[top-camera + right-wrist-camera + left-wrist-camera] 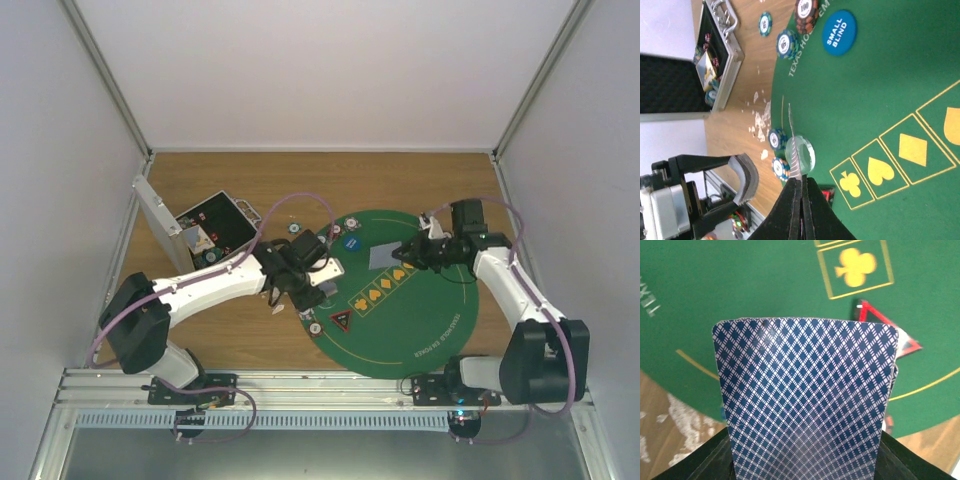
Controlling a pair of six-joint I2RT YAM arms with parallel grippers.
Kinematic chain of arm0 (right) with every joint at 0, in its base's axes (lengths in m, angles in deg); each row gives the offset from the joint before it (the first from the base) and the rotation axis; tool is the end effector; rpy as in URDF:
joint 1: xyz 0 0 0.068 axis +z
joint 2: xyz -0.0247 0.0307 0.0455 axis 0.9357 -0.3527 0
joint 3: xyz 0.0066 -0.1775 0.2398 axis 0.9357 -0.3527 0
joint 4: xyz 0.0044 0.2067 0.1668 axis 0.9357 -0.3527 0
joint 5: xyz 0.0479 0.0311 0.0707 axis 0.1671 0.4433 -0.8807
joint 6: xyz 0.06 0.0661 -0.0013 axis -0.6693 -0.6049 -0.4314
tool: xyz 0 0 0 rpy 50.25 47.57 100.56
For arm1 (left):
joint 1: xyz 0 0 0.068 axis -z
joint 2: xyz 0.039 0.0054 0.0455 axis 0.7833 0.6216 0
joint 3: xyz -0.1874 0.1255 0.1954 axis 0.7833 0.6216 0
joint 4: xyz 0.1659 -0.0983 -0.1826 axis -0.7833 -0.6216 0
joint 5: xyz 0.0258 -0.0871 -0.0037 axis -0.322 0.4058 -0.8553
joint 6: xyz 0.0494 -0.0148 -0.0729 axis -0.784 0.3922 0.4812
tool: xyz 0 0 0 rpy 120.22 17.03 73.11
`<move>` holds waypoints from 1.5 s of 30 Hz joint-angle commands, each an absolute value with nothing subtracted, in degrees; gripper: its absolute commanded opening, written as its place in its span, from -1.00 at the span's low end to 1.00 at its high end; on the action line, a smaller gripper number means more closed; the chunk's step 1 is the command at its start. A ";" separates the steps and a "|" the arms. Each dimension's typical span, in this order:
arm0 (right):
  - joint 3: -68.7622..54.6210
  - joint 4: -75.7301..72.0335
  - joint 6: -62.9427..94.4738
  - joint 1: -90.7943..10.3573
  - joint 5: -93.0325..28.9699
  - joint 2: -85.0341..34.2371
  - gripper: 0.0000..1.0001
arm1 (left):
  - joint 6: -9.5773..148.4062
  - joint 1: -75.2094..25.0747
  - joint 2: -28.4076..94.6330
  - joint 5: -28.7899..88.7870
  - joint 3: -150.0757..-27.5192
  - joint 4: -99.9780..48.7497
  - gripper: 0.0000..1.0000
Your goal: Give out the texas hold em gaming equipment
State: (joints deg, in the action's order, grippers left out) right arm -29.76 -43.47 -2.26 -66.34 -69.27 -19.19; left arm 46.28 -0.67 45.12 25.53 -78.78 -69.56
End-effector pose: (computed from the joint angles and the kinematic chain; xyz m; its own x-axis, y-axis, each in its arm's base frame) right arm 0.2516 0.0696 0.2390 -0.9602 0.2476 -0.1291 0.0648 0.6474 0.7594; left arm 0.1964 -0.2499 0.2101 -0.4109 0.8225 -0.3933 0.8909 0.4538 0.0182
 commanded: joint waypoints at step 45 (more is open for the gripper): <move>-44.60 11.34 -69.42 -39.59 -37.81 -43.69 -0.99 | 48.08 -12.81 41.35 24.38 -78.77 -67.53 0.16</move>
